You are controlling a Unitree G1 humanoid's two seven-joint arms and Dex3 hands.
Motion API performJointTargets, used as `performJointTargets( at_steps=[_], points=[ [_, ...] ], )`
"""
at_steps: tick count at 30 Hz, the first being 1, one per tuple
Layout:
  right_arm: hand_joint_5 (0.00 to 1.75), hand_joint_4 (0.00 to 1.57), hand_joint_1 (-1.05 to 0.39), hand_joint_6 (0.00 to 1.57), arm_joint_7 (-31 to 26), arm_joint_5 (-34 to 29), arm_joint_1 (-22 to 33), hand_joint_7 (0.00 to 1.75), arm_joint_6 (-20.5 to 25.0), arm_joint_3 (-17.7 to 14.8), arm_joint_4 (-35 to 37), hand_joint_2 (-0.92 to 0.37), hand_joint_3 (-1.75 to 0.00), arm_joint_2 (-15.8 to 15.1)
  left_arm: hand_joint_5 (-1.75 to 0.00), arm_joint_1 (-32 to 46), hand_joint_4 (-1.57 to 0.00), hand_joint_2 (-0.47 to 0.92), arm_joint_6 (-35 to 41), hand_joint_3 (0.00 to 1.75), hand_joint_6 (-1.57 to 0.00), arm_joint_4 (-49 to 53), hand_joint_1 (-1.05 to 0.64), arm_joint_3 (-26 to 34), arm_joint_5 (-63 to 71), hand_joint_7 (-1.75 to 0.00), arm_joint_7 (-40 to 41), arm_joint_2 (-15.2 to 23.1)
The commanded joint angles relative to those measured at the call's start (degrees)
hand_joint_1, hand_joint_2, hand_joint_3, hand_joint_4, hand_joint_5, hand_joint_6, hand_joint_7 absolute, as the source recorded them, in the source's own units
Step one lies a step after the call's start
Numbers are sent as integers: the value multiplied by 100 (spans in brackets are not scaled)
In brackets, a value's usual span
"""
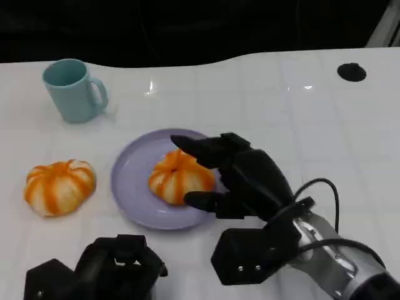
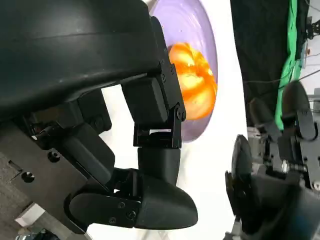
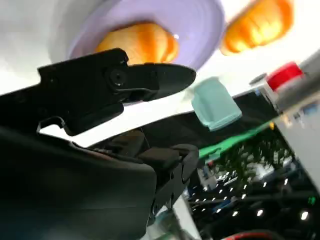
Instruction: Grasp the bread from the table and place it into the plate.
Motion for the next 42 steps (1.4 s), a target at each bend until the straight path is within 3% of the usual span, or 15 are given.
performJointTargets(
  at_steps=[1,3,7,9,11,12,17,20,22,25,28,30,34,42],
  points=[
    [82,50,-40,58,108,518,396,15,-384,-352,-338,-92,-25,-74,-122,-7,-157,53,-30,71,-140,59,-105,39,-1,-81,51,63],
    [99,56,-39,65,220,783,579,17,-562,-485,-455,-92,-27,-72,-122,-12,-157,53,-50,71,-140,69,-105,36,17,-81,59,67],
    [111,61,-35,79,356,1250,873,23,-1051,-728,-565,-91,-26,-48,-123,-17,-157,53,-43,71,-140,63,-105,36,11,-81,61,63],
    [116,60,-32,81,459,1496,987,36,-1331,-848,-559,-82,-43,-41,-123,-22,-157,52,-53,71,-140,70,-105,37,8,-80,60,58],
    [123,63,-32,75,551,1679,1110,64,-1557,-969,-568,-65,-77,-55,-123,-19,-157,53,-46,71,-140,58,-105,29,26,-80,75,57],
    [125,64,-32,73,580,1720,1152,73,-1641,-1017,-565,-61,-85,-64,-123,-16,-157,53,-39,71,-141,50,-105,26,31,-81,80,56],
    [136,67,-28,74,1011,2268,1504,90,-2025,-1304,-590,-52,-105,-148,-123,-6,-157,52,-17,71,-141,47,-105,34,-4,-81,77,33],
    [140,68,-28,73,1298,2548,1709,97,-2180,-1467,-615,-55,-102,-219,-123,-16,-157,52,-75,71,-141,102,-105,34,-6,-80,42,39],
    [144,72,-30,76,1461,2703,1813,101,-2266,-1558,-613,-63,-88,-240,-122,-24,-157,52,-119,70,-141,142,-105,31,3,-80,29,47],
    [148,76,-32,80,1740,2967,2028,104,-2278,-1705,-680,-67,-82,-283,-122,-29,-157,52,-126,70,-142,170,-105,31,-8,-81,36,39],
    [157,78,-30,85,1949,3100,2203,109,-2330,-1845,-757,-67,-82,-344,-122,-22,-157,51,-83,70,-142,141,-105,28,-9,-81,65,29],
    [166,80,-31,87,2027,3104,2321,113,-2308,-1938,-860,-62,-91,-381,-123,-16,-157,51,-63,70,-142,119,-105,21,23,-81,105,27],
    [166,81,-34,89,2224,3230,2596,118,-2154,-2095,-1115,-58,-98,-444,-124,-21,-157,51,-74,71,-142,112,-105,15,35,-81,116,25],
    [172,85,-43,84,2626,3545,2991,133,-1818,-2248,-1428,-65,-83,-426,-123,-49,-157,51,-124,73,-140,166,-105,26,-45,-81,38,35]
  ],
)
